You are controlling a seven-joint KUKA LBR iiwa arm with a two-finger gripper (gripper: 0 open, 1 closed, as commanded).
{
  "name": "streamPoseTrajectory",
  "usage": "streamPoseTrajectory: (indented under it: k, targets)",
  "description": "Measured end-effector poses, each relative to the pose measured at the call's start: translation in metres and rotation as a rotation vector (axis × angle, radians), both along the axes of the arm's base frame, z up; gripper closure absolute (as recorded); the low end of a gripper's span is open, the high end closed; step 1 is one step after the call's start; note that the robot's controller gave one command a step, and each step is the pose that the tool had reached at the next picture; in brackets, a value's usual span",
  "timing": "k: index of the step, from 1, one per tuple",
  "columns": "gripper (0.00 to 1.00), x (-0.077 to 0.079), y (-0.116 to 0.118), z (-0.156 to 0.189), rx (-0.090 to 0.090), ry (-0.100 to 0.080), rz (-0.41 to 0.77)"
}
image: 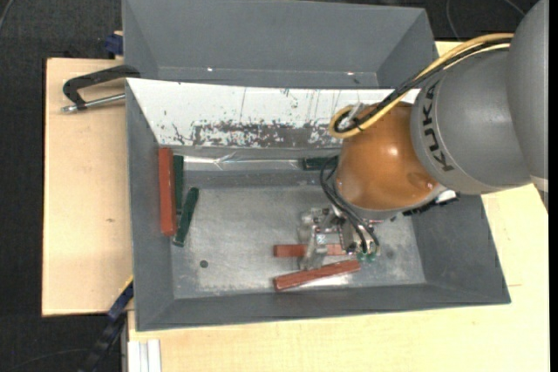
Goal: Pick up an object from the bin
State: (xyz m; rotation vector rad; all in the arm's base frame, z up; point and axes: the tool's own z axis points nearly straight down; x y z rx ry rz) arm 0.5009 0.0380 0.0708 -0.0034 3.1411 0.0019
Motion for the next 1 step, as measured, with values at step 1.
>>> streamPoseTrajectory:
  k: [1]
  targets:
    - [1.00, 0.0029, 0.0035, 0.1510, 0.000, -0.013, -0.007]
